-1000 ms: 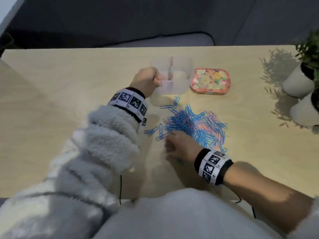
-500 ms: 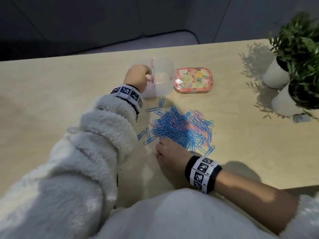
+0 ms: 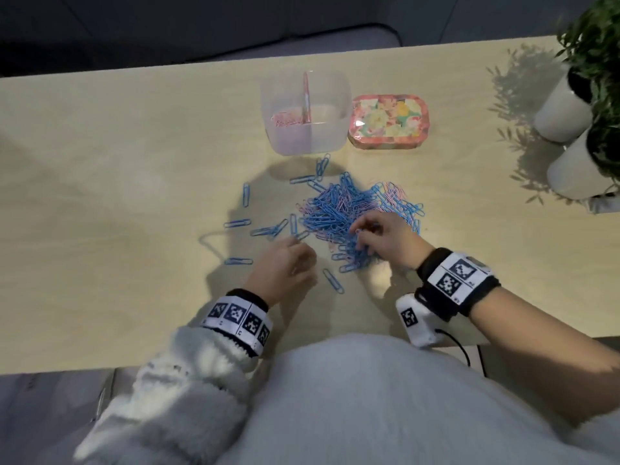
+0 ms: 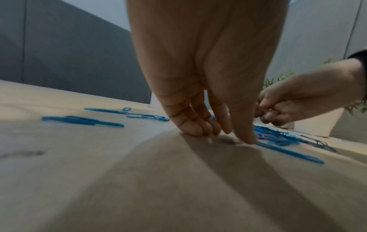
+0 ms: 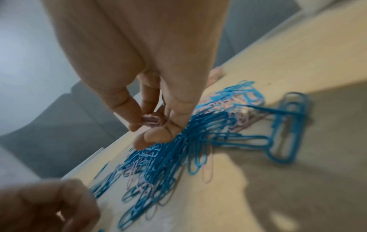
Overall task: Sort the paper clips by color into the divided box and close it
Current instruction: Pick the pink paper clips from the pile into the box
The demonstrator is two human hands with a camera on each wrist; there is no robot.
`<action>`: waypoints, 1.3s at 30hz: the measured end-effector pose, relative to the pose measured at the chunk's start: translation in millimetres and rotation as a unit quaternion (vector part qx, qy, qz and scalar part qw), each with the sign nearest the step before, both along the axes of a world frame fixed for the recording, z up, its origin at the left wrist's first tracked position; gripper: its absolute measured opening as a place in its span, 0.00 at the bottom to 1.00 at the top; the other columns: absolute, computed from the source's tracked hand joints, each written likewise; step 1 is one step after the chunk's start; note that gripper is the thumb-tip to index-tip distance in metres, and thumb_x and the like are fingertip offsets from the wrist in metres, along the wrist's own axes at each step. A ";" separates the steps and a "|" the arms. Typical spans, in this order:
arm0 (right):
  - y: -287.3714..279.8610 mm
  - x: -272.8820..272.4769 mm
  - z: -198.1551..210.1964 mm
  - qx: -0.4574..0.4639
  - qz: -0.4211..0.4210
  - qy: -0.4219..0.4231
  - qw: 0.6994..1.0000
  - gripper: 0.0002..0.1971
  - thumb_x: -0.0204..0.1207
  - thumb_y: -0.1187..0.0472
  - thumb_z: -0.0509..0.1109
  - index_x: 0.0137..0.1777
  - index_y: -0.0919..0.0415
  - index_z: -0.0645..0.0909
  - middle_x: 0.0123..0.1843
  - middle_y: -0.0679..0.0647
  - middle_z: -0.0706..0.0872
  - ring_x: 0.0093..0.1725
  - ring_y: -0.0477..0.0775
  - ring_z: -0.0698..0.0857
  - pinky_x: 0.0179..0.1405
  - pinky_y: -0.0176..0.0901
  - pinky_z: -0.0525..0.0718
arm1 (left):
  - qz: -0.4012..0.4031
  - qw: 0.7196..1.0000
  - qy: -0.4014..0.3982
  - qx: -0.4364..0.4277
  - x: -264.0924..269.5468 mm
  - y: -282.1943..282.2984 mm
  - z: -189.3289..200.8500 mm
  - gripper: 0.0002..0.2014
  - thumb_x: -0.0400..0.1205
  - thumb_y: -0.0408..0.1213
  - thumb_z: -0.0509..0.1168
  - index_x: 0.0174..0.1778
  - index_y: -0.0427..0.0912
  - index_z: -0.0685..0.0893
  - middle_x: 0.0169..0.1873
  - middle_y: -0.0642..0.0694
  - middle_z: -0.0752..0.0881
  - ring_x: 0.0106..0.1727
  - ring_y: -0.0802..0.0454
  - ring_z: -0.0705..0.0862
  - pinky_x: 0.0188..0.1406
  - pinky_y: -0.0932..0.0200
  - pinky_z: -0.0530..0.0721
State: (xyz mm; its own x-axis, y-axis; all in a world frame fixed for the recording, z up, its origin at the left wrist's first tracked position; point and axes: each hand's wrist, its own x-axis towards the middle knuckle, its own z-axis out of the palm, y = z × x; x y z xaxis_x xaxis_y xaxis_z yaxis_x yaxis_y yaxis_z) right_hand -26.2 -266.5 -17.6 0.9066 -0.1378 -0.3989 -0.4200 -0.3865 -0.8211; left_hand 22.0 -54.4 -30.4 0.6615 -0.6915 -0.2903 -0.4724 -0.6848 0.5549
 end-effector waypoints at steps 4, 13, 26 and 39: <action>-2.0 -7.4 -0.8 0.083 -0.065 0.053 0.993 0.14 0.78 0.70 0.59 0.32 0.60 0.78 0.29 0.53 0.76 0.16 0.37 0.74 0.17 0.27 0.69 | 0.037 0.999 -0.018 -0.001 -9.9 -4.0 -5.2 0.04 0.74 0.33 0.70 0.41 0.36 0.85 0.44 0.41 0.83 0.47 0.45 0.80 0.44 0.61 0.72; 22.9 -23.4 -12.5 -0.316 0.141 -0.003 0.938 0.06 0.76 0.57 0.65 0.49 0.54 0.81 0.46 0.51 0.88 0.50 0.56 0.84 0.44 0.43 0.74 | 0.127 0.989 0.062 -0.048 -4.2 -16.6 2.6 0.04 0.81 0.30 0.59 0.50 0.38 0.77 0.45 0.42 0.85 0.48 0.45 0.81 0.49 0.54 0.76; 7.5 -33.4 -14.9 -0.331 0.047 0.021 0.942 0.07 0.74 0.54 0.69 0.46 0.56 0.80 0.46 0.55 0.88 0.50 0.60 0.84 0.40 0.42 0.69 | 0.149 0.984 -0.034 0.087 3.5 -63.9 -9.9 0.10 0.82 0.38 0.58 0.51 0.34 0.78 0.53 0.37 0.81 0.56 0.40 0.78 0.54 0.48 0.76; -8.3 29.8 5.9 0.060 -0.053 0.034 0.996 0.12 0.79 0.73 0.53 0.44 0.58 0.75 0.30 0.52 0.80 0.17 0.40 0.76 0.12 0.30 0.67 | 0.359 0.887 0.242 -0.160 44.9 -11.1 -1.1 0.14 0.82 0.27 0.51 0.37 0.45 0.78 0.21 0.50 0.76 0.20 0.62 0.75 0.24 0.65 0.70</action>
State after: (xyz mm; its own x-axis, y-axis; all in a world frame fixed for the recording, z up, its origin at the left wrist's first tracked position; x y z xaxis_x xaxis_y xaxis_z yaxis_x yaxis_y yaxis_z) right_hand 3.6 -274.8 -11.7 0.8594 -0.1798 -0.4786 -0.5101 -0.2382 -0.8265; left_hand 67.0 -65.6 -31.5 0.8165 -0.2411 -0.5246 0.3678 -0.4832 0.7945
